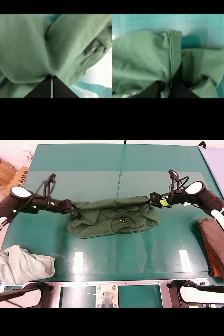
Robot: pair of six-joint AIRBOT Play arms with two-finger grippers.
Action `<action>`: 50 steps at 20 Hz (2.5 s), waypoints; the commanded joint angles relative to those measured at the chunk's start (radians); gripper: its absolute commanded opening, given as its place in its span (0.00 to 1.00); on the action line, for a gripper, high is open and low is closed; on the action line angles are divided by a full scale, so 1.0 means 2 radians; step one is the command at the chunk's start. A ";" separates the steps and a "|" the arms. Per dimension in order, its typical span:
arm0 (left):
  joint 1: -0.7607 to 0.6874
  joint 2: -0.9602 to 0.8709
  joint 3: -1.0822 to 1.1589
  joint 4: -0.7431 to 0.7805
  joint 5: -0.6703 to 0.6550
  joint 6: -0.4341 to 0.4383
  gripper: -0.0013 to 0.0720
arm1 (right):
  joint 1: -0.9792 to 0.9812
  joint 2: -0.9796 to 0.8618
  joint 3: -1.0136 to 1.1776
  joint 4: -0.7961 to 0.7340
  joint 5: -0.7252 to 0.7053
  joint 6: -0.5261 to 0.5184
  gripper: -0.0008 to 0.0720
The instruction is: Fold the shirts.
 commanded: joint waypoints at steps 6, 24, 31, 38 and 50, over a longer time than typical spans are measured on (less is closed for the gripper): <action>0.007 -0.029 0.048 -0.001 -0.021 0.005 0.75 | -0.081 0.038 0.100 -0.032 0.182 0.061 0.45; 0.134 -0.029 0.087 0.028 -0.096 -0.020 0.75 | 0.338 -0.059 -0.142 0.228 -0.186 0.114 0.65; 0.134 -0.029 0.087 0.033 -0.105 -0.019 0.75 | 0.335 -0.064 -0.084 0.210 -0.178 0.065 0.03; 0.134 -0.029 0.087 0.034 -0.104 -0.020 0.75 | 0.239 0.131 -0.045 0.150 -0.002 0.061 0.03; 0.060 -0.029 -0.003 0.032 -0.048 -0.024 0.76 | -0.209 0.205 -0.104 0.019 0.092 0.041 0.03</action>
